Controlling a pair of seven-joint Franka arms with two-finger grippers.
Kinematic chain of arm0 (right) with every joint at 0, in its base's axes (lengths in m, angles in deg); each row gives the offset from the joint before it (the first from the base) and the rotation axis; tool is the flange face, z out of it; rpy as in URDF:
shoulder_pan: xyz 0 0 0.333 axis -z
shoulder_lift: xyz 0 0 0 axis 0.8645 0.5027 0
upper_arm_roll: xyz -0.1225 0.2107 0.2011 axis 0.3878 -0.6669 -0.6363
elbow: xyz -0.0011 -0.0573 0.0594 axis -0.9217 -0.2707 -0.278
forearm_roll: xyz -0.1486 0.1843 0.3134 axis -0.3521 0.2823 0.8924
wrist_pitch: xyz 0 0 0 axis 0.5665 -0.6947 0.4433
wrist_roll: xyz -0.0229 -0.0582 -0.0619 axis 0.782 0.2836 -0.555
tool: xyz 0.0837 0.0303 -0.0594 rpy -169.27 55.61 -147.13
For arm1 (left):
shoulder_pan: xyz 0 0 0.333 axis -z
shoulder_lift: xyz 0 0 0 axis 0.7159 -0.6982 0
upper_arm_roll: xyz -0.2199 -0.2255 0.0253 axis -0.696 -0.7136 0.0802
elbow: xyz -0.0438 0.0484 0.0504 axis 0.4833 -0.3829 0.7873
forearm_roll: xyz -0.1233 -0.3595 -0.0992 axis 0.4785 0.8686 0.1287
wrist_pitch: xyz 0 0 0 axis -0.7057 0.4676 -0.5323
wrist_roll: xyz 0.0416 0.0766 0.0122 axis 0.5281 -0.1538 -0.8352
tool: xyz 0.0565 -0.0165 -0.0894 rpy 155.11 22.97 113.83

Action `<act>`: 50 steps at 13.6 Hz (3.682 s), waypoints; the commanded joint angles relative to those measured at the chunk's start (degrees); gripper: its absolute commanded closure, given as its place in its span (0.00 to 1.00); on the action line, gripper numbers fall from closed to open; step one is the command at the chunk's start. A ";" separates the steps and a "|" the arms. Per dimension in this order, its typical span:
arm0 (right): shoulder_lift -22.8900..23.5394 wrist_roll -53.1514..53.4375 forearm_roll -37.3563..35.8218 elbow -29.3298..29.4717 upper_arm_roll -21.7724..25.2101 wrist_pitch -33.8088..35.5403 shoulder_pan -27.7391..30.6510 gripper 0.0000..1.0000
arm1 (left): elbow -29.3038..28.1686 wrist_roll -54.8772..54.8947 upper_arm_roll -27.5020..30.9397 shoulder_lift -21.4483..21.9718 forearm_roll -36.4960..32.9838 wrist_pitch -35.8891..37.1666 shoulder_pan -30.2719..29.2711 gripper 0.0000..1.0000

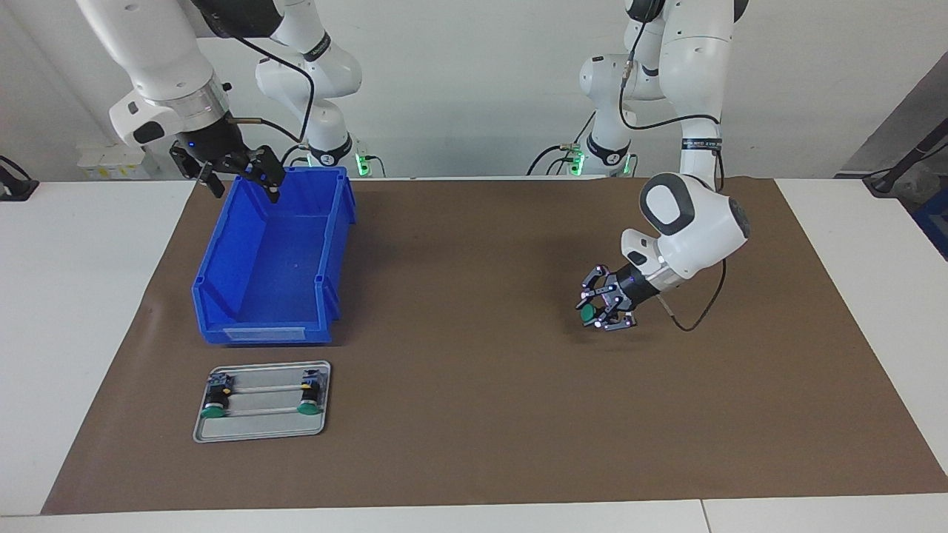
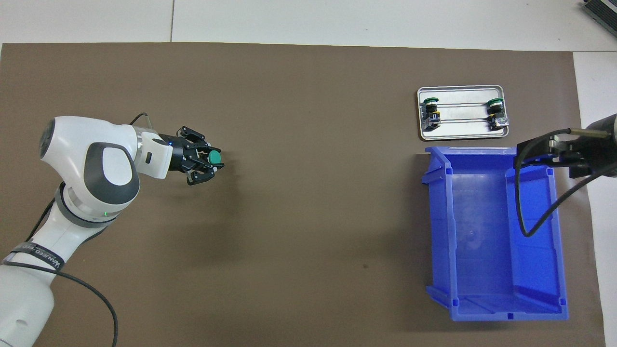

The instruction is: Place and press button with both arms

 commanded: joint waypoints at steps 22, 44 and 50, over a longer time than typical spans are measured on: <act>-1.33 -1.24 1.15 -1.39 0.19 -0.18 0.25 0.00 | 6.13 15.19 -5.49 -7.68 29.96 -5.76 3.41 1.00; -1.33 -1.24 1.15 -1.39 0.19 -0.18 0.25 0.00 | -13.64 39.62 -5.05 0.31 31.98 14.80 -6.43 1.00; -1.33 -1.24 1.15 -1.39 0.19 -0.18 0.25 0.00 | -15.93 39.62 -4.87 0.93 31.81 13.24 -8.46 1.00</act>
